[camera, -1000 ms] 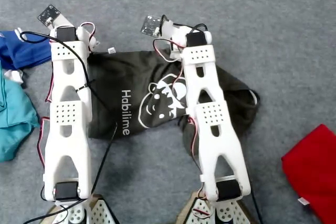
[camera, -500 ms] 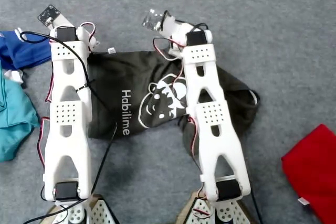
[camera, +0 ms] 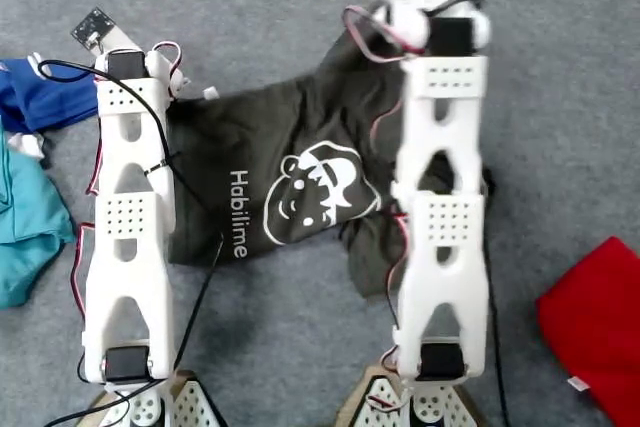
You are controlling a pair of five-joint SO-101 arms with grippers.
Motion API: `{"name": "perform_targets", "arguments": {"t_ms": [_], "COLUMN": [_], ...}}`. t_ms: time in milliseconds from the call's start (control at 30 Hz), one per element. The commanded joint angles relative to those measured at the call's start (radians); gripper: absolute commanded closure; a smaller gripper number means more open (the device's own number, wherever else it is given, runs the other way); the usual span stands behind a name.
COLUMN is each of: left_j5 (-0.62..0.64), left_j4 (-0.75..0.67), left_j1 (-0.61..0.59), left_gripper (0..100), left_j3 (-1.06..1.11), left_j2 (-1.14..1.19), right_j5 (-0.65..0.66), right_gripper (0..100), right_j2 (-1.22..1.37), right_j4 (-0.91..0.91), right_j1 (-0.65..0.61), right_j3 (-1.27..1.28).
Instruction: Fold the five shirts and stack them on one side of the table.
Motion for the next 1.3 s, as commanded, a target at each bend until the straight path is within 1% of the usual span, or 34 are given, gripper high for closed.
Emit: {"name": "perform_targets", "arguments": {"t_ms": [0,167,300,367,500,600,733,800,933,1033,1133,1267], "left_j5": [-0.008,-0.008,-0.008,-0.008,-0.011,-0.072,-0.143,-0.193,-0.288,-0.319,-0.319,-0.321], "left_j4": [-0.006,0.005,0.018,0.041,0.181,0.195,0.224,0.226,0.226,0.227,0.227,0.227], "left_j1": [0.003,0.003,0.005,-0.003,0.003,0.041,0.103,0.109,0.112,0.123,0.124,0.132], "left_gripper": [98,98,98,98,98,98,98,98,98,98,98,98], "left_j3": [-0.043,-0.048,-0.051,-0.051,-0.051,-0.041,-0.043,-0.041,-0.041,-0.037,0.040,0.233], "left_j2": [-0.016,-0.016,-0.061,-0.163,-0.461,-0.638,-0.736,-0.786,-0.918,-1.043,-1.208,-1.465], "right_j5": [-0.002,-0.005,-0.009,-0.017,-0.110,-0.172,-0.221,-0.242,-0.278,-0.279,-0.284,-0.284], "right_gripper": [99.3,99.4,99.4,99.4,99.4,99.4,99.4,99.4,99.4,99.4,99.4,99.3], "right_j2": [-0.130,-0.176,-0.245,-0.288,-0.435,-0.568,-0.743,-0.840,-1.006,-1.089,-1.139,-1.188], "right_j4": [0.028,0.106,0.210,0.253,0.305,0.325,0.370,0.374,0.367,0.367,0.334,0.256], "right_j1": [0.045,0.058,0.054,0.047,0.024,0.019,0.027,0.038,0.110,0.137,0.182,0.214], "right_j3": [-0.039,-0.044,-0.044,-0.044,-0.044,-0.039,-0.044,-0.035,-0.035,-0.035,-0.041,-0.035]}}
